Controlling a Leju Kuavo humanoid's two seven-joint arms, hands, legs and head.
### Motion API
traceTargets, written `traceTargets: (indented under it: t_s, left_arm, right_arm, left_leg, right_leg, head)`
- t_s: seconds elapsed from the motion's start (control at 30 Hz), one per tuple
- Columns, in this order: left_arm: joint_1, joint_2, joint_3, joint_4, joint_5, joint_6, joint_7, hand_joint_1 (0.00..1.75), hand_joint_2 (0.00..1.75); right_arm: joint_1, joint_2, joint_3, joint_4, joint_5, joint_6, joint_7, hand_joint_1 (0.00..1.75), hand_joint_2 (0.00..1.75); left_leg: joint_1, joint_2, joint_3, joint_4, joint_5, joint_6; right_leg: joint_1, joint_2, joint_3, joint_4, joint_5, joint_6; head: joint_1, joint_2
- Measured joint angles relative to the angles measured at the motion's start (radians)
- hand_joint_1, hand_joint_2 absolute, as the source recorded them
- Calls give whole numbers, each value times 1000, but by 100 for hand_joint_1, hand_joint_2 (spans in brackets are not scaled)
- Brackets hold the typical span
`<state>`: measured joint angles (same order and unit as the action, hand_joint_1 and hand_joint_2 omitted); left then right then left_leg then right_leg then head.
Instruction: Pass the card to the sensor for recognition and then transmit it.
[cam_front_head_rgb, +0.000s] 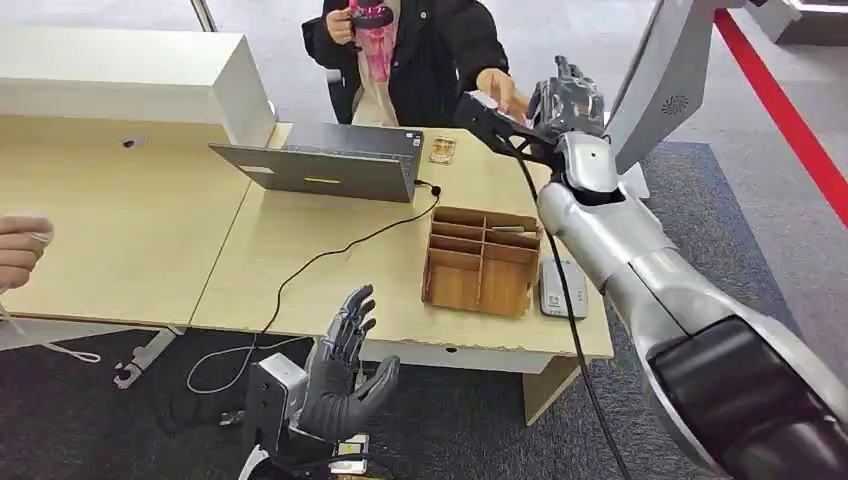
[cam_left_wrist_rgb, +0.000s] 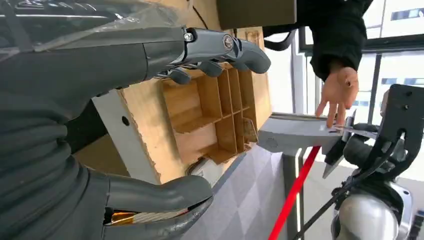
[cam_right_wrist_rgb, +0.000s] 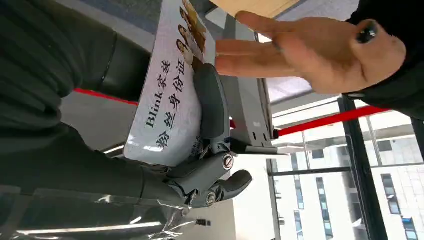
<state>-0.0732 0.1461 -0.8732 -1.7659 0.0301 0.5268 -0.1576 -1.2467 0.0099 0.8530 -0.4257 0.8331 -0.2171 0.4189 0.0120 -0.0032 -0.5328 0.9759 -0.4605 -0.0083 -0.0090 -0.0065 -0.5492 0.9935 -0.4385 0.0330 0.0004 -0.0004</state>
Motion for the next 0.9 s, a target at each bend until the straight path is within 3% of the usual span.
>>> traceTargets:
  t_s: [0.47,0.5,0.9]
  left_arm:
    - [-4,-3,0,0,4,-47,5,0,175]
    - [-5,-3,0,0,5,-48,5,0,175]
    - [-6,-3,1,5,6,-73,7,0,175]
  right_arm:
    - [-17,-2,12,29,-5,4,12,175,175]
    - [-17,-4,12,31,-6,4,14,3,175]
    - [-12,-24,16,43,-7,-24,49,0,175]
  left_leg:
    - [0,0,0,0,0,0]
    - [0,0,0,0,0,0]
    - [0,0,0,0,0,0]
  right_leg:
    - [0,0,0,0,0,0]
    - [0,0,0,0,0,0]
    - [0,0,0,0,0,0]
  head:
    - [0,0]
    - [0,0]
    - [0,0]
